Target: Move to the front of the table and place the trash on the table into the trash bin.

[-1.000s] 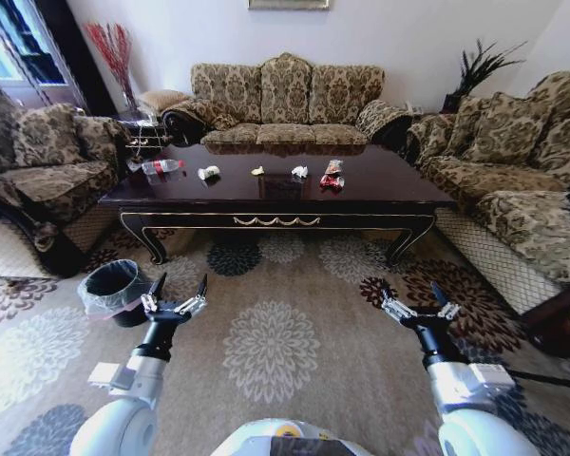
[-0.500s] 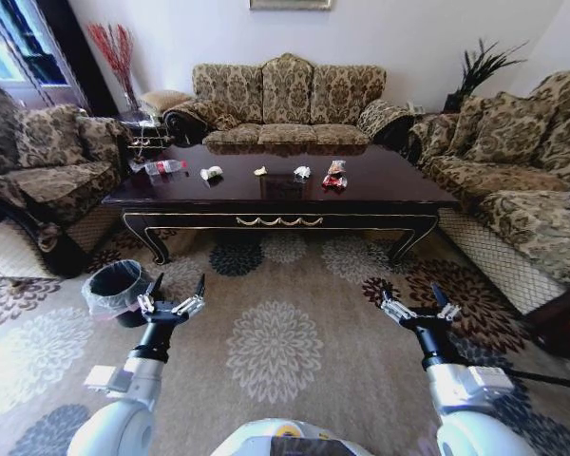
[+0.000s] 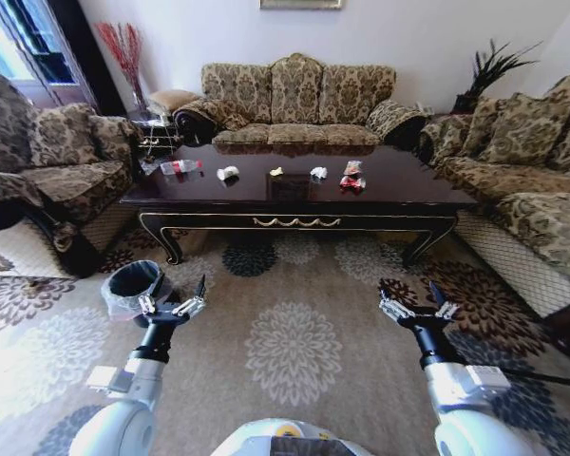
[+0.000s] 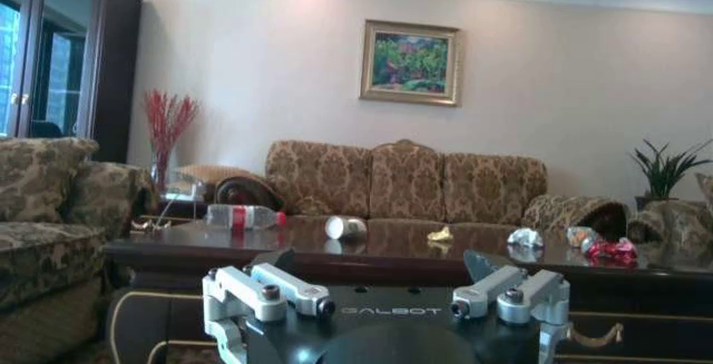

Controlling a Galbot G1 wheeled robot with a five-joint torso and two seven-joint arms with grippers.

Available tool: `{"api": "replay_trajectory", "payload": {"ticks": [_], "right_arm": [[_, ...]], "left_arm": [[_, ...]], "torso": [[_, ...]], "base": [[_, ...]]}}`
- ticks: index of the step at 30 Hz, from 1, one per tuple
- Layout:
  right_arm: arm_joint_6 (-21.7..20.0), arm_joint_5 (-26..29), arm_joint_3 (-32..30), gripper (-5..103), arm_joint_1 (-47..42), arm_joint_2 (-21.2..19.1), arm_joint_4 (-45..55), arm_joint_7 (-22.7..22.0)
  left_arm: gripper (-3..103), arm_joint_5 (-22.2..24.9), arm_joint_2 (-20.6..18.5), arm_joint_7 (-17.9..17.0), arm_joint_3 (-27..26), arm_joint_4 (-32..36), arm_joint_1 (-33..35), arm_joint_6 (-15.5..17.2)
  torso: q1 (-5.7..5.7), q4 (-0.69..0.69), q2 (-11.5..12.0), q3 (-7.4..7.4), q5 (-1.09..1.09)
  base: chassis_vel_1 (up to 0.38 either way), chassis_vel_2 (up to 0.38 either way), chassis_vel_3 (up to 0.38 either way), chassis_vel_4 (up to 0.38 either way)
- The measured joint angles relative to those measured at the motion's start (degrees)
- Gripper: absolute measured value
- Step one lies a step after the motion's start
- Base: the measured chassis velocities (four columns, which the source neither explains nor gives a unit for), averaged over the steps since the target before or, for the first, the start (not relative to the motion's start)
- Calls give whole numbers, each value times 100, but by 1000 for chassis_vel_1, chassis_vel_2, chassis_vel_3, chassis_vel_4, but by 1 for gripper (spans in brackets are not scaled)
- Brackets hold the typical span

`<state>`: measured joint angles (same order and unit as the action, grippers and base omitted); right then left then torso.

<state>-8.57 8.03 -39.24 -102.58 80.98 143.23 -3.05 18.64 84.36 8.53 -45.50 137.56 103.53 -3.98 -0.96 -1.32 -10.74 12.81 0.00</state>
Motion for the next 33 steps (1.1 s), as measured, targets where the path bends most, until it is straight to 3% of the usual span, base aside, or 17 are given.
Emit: {"api": "replay_trajectory", "payload": {"ticks": [17,33], "right_arm": [[68,-230,115,100,-77,42,-30,34],[33,-333,195,100,-22,28,-100,55]], "left_arm": [[100,41,70,28,-66,-101,102,-252],[100,160,39,7,-107,-219,86,-275]], "torso": [[0,0,0,0,-1],[0,-1,0,0,0]], "base": [[271,279,-277,-274],[285,279,-283,-273]]}}
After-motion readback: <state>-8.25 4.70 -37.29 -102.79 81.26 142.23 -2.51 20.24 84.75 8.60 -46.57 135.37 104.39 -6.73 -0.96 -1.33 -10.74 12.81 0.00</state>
